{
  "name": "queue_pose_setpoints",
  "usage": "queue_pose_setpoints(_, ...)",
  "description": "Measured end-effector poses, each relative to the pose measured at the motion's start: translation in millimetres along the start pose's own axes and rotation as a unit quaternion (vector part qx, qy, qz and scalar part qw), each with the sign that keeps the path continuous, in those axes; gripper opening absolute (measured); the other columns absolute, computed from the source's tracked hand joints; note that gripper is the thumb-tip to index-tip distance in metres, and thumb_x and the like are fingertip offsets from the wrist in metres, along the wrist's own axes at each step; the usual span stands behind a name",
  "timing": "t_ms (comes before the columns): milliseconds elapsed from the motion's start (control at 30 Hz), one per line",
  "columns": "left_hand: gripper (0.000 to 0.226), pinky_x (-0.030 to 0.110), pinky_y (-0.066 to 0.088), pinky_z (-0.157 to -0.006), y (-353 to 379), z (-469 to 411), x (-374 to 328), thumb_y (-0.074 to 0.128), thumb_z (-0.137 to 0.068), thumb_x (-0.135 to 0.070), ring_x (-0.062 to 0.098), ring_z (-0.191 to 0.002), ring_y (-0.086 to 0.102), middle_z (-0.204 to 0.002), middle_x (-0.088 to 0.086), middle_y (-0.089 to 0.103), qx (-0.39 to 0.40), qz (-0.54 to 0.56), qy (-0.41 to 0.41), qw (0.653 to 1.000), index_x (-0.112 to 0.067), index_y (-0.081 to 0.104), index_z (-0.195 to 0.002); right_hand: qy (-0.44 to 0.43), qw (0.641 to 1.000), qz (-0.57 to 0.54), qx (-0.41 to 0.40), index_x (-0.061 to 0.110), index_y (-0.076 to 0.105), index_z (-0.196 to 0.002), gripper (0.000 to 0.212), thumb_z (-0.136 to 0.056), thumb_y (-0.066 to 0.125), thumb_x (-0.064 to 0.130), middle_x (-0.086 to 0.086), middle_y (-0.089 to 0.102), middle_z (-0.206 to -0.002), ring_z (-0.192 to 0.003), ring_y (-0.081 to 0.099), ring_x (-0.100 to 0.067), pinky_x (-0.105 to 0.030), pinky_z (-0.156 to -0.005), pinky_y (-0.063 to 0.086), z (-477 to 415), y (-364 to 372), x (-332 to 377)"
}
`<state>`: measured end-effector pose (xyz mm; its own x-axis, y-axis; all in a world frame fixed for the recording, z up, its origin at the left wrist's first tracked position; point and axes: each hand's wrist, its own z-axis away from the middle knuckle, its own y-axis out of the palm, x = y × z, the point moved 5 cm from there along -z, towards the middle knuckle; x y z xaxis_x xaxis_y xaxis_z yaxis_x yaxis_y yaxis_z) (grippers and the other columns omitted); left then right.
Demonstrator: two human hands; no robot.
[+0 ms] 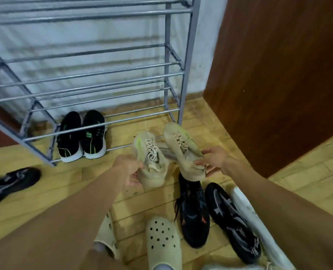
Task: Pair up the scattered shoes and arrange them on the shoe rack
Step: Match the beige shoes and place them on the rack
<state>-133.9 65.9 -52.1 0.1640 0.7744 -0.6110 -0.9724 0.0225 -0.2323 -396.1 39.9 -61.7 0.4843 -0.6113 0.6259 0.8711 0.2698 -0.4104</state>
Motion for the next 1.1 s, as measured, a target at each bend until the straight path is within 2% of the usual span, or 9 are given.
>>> queue_pose_setpoints(167, 0.031, 0.040, 0.054, -0.064, -5.2, -56.4, -14.7, 0.060, -0.085, 0.004, 0.031, -0.094, 0.063, -0.107, 0.014, 0.068, -0.025, 0.061, 0.012, 0.998, -0.006, 0.064, -0.113, -0.015, 0.999, -0.043, -0.009, 0.009, 0.056, -0.131, 0.057, -0.078, 0.077, 0.009, -0.006, 0.067, -0.078, -0.063, 0.063, -0.019, -0.033, -0.057, 0.060, -56.7, 17.3, 24.5)
queue_pose_setpoints(300, 0.027, 0.040, 0.055, -0.068, -10.6, -105.6, -33.8, 0.061, -0.084, 0.007, 0.029, -0.091, 0.064, -0.101, 0.010, 0.067, -0.049, 0.118, 0.026, 0.991, -0.016, 0.060, -0.098, -0.026, 0.997, -0.072, -0.019, 0.009, 0.058, -0.126, 0.053, -0.077, 0.079, 0.011, -0.010, 0.069, -0.092, -0.070, 0.066, -0.021, -0.036, -0.057, 0.062, -106.6, 32.2, 49.9)
queue_pose_setpoints(433, 0.032, 0.038, 0.055, -0.060, -15.9, -153.0, -48.9, 0.063, -0.084, 0.004, 0.026, -0.079, 0.064, -0.100, 0.013, 0.066, -0.062, 0.151, 0.051, 0.985, -0.009, 0.061, -0.113, -0.047, 0.993, -0.096, -0.041, 0.009, 0.059, -0.124, 0.051, -0.077, 0.079, 0.014, -0.008, 0.069, -0.094, -0.076, 0.068, -0.022, -0.033, -0.057, 0.061, -153.8, 48.7, 75.1)
queue_pose_setpoints(567, 0.044, 0.042, 0.057, -0.069, -20.2, -194.5, -58.1, 0.062, -0.086, -0.001, 0.029, -0.096, 0.064, -0.113, 0.014, 0.065, -0.069, 0.172, 0.051, 0.981, -0.012, 0.054, -0.128, -0.055, 0.992, -0.095, -0.059, 0.009, 0.055, -0.133, 0.061, -0.077, 0.078, 0.014, -0.006, 0.067, -0.116, -0.103, 0.066, -0.026, -0.043, -0.074, 0.061, -190.2, 59.9, 93.4)
queue_pose_setpoints(667, 0.037, 0.036, 0.055, -0.066, -17.8, -216.5, -67.6, 0.057, -0.091, -0.005, 0.020, -0.079, 0.063, -0.095, 0.005, 0.065, -0.065, 0.187, 0.062, 0.978, -0.017, 0.055, -0.126, -0.055, 0.991, -0.092, -0.077, 0.011, 0.053, -0.135, 0.063, -0.078, 0.078, 0.016, -0.006, 0.063, -0.123, -0.105, 0.065, -0.026, -0.048, -0.078, 0.060, -210.0, 61.1, 101.3)
queue_pose_setpoints(733, 0.035, 0.032, 0.055, -0.063, -15.6, -227.3, -73.9, 0.056, -0.092, -0.005, 0.016, -0.076, 0.062, -0.096, 0.004, 0.064, -0.055, 0.182, 0.074, 0.979, -0.019, 0.055, -0.124, -0.058, 0.991, -0.077, -0.091, 0.014, 0.051, -0.137, 0.063, -0.080, 0.076, 0.018, -0.005, 0.061, -0.127, -0.104, 0.065, -0.026, -0.044, -0.078, 0.060, -221.2, 58.7, 103.4)
queue_pose_setpoints(867, 0.031, 0.040, 0.056, -0.081, -8.9, -243.8, -76.6, 0.058, -0.091, -0.010, 0.022, -0.096, 0.064, -0.114, 0.006, 0.065, -0.050, 0.163, 0.079, 0.982, -0.017, 0.058, -0.122, -0.058, 0.992, 0.000, -0.112, 0.020, 0.052, -0.137, 0.057, -0.083, 0.070, 0.024, -0.002, 0.061, -0.127, -0.098, 0.064, -0.022, -0.040, -0.083, 0.059, -233.1, 52.6, 97.3)
queue_pose_setpoints(1000, 0.038, 0.038, 0.052, -0.093, 5.3, -251.1, -72.2, 0.053, -0.095, -0.012, 0.020, -0.108, 0.061, -0.121, 0.001, 0.063, -0.022, 0.155, 0.056, 0.986, -0.025, 0.054, -0.130, -0.054, 0.994, 0.032, -0.086, 0.013, 0.059, -0.128, 0.040, -0.090, 0.062, 0.023, -0.008, 0.064, -0.119, -0.108, 0.061, -0.029, -0.046, -0.095, 0.052, -236.7, 58.1, 86.8)
queue_pose_setpoints(1100, 0.034, 0.033, 0.052, -0.086, 14.6, -247.1, -68.2, 0.050, -0.095, -0.010, 0.019, -0.108, 0.059, -0.123, 0.001, 0.063, 0.000, 0.099, 0.046, 0.994, -0.024, 0.057, -0.125, -0.059, 0.992, 0.047, -0.100, 0.015, 0.064, -0.120, 0.028, -0.094, 0.055, 0.024, -0.009, 0.066, -0.118, -0.106, 0.063, -0.031, -0.047, -0.093, 0.053, -234.3, 57.4, 78.0)
